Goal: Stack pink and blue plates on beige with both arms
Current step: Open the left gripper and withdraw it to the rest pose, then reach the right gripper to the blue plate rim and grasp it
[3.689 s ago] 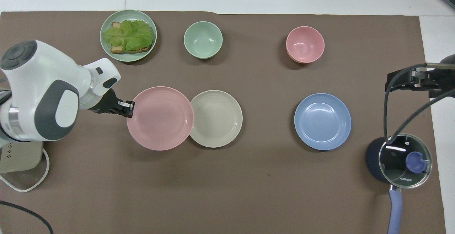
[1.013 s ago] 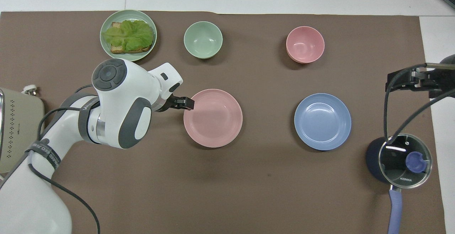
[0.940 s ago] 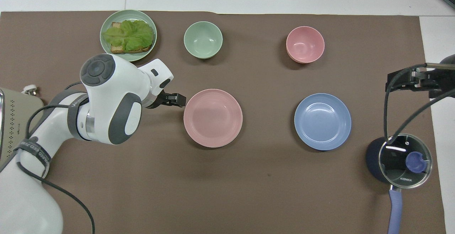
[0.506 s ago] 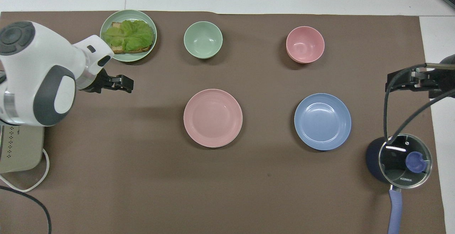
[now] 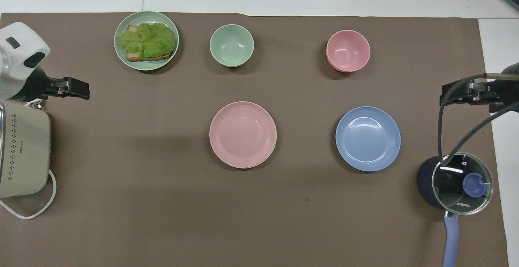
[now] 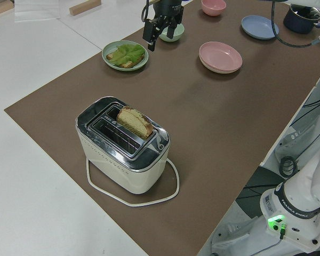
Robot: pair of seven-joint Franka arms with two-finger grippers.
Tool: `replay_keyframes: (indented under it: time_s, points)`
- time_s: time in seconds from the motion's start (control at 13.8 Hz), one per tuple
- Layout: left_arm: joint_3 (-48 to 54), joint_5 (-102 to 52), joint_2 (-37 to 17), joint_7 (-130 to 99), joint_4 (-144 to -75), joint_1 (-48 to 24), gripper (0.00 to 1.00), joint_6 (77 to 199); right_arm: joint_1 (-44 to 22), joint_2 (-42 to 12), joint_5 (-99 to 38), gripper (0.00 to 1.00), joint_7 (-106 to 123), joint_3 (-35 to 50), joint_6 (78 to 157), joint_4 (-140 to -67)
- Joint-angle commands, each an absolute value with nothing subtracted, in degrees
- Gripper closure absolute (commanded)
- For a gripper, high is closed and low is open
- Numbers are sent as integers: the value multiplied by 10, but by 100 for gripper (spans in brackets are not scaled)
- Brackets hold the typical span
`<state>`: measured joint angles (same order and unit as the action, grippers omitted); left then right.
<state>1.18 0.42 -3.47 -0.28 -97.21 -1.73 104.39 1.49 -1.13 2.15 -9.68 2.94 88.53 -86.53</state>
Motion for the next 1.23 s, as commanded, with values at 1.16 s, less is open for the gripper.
replay_keyframes:
  time_s: [1.16]
  points:
    - [9,14,46,-1,-954,-11,0,969,68,-61,9,0,8,26,1242,-1167]
